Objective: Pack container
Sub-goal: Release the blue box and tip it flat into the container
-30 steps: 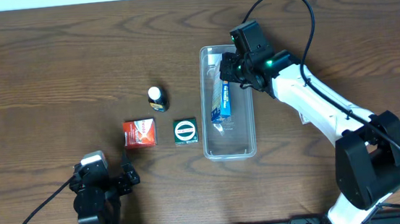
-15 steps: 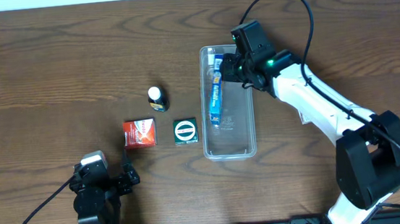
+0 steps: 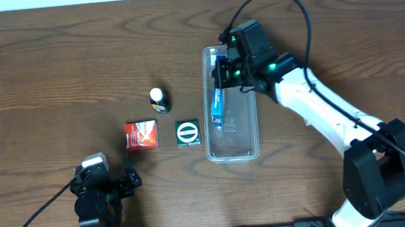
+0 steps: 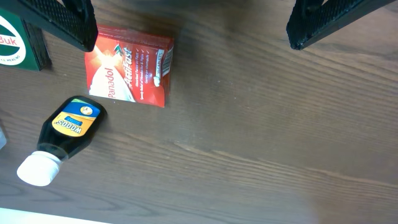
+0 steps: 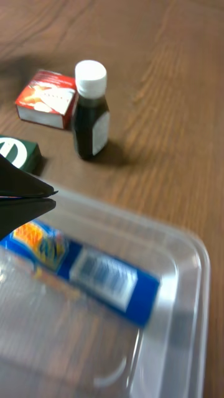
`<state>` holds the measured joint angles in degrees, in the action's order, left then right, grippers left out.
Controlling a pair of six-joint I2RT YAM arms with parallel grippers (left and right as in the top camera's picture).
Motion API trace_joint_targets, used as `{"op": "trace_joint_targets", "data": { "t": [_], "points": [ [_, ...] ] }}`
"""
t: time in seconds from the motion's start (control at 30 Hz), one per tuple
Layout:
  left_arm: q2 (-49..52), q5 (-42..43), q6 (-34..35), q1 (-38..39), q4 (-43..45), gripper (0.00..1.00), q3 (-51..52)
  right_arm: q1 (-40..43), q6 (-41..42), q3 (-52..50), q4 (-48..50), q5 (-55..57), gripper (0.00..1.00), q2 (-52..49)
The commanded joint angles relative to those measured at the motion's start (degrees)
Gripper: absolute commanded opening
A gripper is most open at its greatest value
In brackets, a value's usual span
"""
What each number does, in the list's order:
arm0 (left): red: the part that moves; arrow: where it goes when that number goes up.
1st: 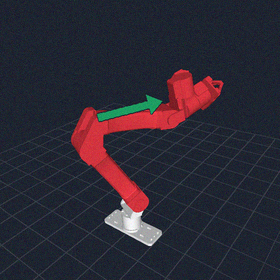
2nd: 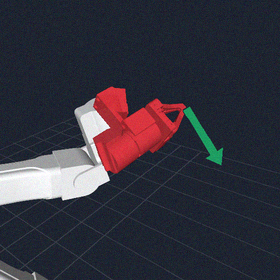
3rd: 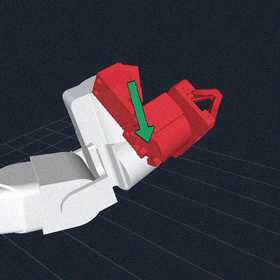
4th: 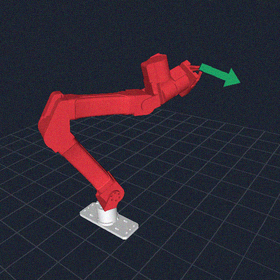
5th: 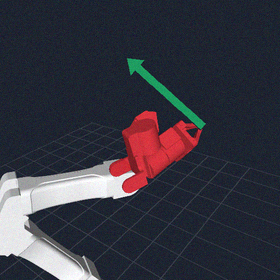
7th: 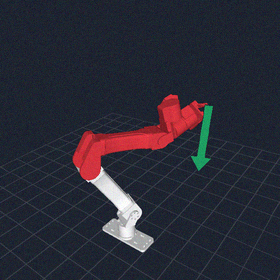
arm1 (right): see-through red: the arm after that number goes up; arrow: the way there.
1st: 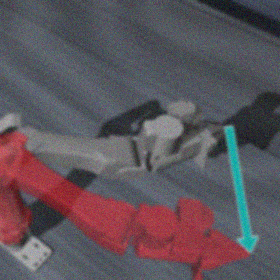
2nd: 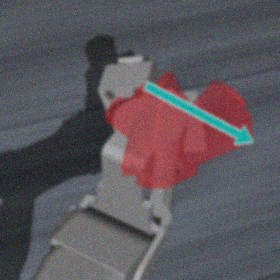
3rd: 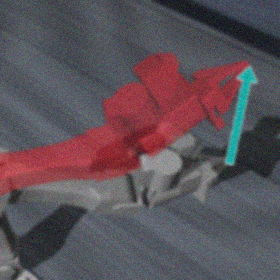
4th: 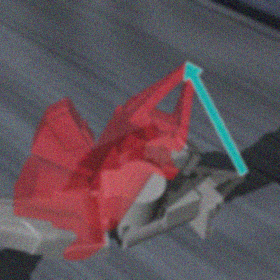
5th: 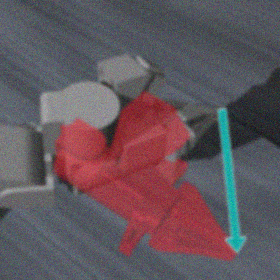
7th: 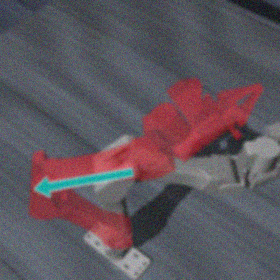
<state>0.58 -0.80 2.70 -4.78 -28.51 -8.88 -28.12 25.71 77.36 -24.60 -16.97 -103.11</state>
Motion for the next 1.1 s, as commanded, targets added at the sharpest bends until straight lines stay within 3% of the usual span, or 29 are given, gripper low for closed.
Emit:
{"op": "trace_joint_targets", "data": {
  "t": [0.0, 0.8, 1.07],
  "points": [
    [-0.3, 0.2, -1.0, 0.0, 0.0, 0.98, 0.9, -1.7, -1.1, -0.2, -0.7, 3.5, 0.01, -1.0],
    [-0.3, 0.2, -1.0, 0.0, -0.1, 0.98, 0.9, 2.2, -5.2, -0.2, -10.9, 13.9, 0.01, -3.8],
    [-0.3, 0.2, -1.0, 0.0, -0.1, 0.98, 0.9, 2.3, -3.0, -0.3, -14.6, 19.8, 0.01, -3.9]
  ]
}}
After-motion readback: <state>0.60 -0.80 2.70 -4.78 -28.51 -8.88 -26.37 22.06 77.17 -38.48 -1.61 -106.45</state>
